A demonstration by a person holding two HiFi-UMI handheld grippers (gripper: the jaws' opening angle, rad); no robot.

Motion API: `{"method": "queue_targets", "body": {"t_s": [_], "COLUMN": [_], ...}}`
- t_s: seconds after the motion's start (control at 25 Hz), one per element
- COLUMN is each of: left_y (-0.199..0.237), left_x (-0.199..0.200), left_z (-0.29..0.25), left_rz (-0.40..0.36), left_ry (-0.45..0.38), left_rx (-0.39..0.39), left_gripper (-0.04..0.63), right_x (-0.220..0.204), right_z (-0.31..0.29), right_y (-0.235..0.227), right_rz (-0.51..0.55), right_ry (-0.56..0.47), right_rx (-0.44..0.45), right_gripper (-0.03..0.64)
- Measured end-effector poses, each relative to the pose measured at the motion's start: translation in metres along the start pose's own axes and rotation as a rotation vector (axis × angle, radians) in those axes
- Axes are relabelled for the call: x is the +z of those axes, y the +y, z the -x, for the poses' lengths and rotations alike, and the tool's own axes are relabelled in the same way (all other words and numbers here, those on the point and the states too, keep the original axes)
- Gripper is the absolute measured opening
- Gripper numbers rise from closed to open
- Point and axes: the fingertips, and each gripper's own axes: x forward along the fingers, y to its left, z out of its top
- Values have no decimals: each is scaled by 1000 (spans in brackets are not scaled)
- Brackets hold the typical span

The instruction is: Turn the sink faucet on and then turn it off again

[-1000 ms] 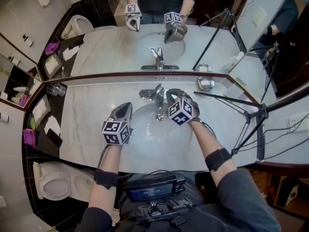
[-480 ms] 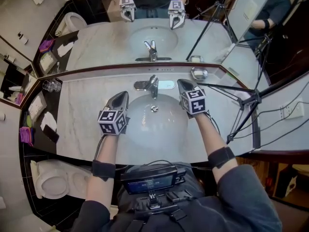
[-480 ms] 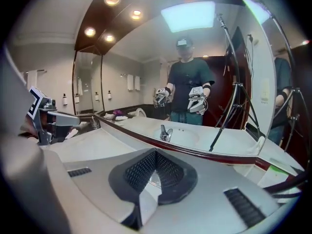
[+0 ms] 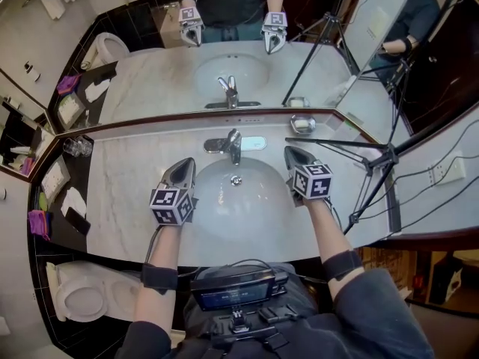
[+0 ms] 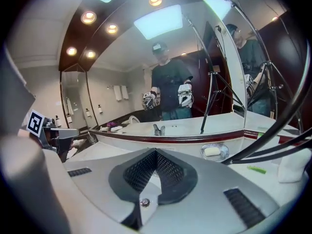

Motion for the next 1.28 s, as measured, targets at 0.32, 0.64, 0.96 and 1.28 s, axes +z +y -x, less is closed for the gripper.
{"method": "queue_targets", "body": {"t_s": [0.32, 0.64, 0.96, 1.28], "left_y": [-5, -1, 5, 15], "left_x": [-3, -7, -3, -9], "left_z": [5, 8, 10, 6], "left_rz": [-16, 24, 13, 10], "left_ry": [10, 15, 14, 32], "left_rx": [-9, 7, 22, 46], "left_gripper": [-6, -6, -5, -6], "right_x": [-6, -12, -6, -20], "right_z": [10, 13, 1, -53], "right_y": [-3, -3, -2, 51], "right_rz": [-50, -7, 291, 852], "right_ry": [-18, -17, -19, 76], "right_rx": [6, 2, -106, -4], "right_gripper": [18, 18, 21, 146]}}
